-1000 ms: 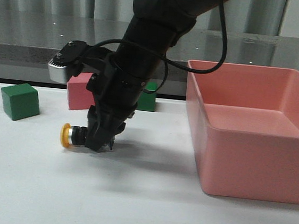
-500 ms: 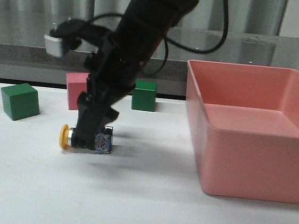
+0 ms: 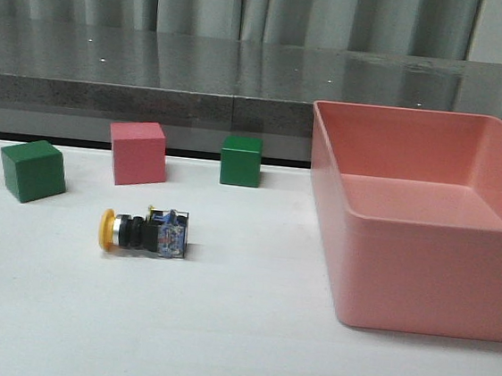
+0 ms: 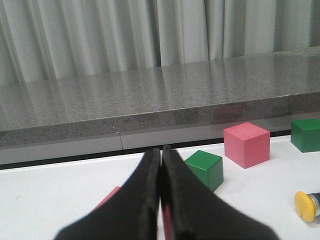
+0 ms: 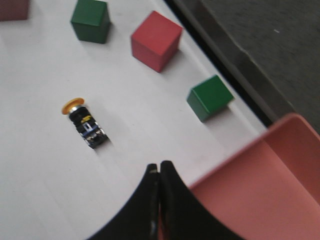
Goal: Place and stand button with both arms
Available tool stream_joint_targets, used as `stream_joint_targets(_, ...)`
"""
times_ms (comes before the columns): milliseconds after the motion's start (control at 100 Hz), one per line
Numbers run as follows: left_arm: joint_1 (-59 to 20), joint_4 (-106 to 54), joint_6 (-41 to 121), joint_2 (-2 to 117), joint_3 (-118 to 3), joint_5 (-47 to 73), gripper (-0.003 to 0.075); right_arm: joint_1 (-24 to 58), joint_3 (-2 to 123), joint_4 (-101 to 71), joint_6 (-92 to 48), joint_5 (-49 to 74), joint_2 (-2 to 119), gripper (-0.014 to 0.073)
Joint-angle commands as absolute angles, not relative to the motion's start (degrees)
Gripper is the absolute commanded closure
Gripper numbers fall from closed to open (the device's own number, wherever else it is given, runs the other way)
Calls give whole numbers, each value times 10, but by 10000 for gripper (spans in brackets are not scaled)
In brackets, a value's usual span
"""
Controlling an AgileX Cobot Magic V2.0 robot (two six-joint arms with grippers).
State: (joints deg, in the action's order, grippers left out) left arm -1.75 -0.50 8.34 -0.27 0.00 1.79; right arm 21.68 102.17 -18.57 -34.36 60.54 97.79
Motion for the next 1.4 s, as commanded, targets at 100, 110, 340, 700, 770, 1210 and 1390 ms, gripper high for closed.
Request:
stream_joint_targets(100,-16,-6,80,-21,26,-30,740,126,1006,-193,-273,614,867,670)
stream_joint_targets(110,-16,-5,80,-21,26,-30,740,123,1002,-194,-273,610,863,670)
stream_joint_targets(340,-16,-5,80,-21,26,-30,740,63,787,-192,-273,456,687,670)
stream_joint_targets(700,-16,-5,80,-21,26,-30,740,54,428,-216,-266,259,470,670)
stream_joint_targets(770,-16,-5,80,-21,26,-30,740,54,373,-231,-266,216,424,670)
stream_joint_targets(1210,-16,-211,80,-10,-24,56,740,54,266,-233,-266,213,243,670)
stream_joint_targets(1390,-16,-211,88,94,-160,187,740,54,266,-233,-266,223,243,670)
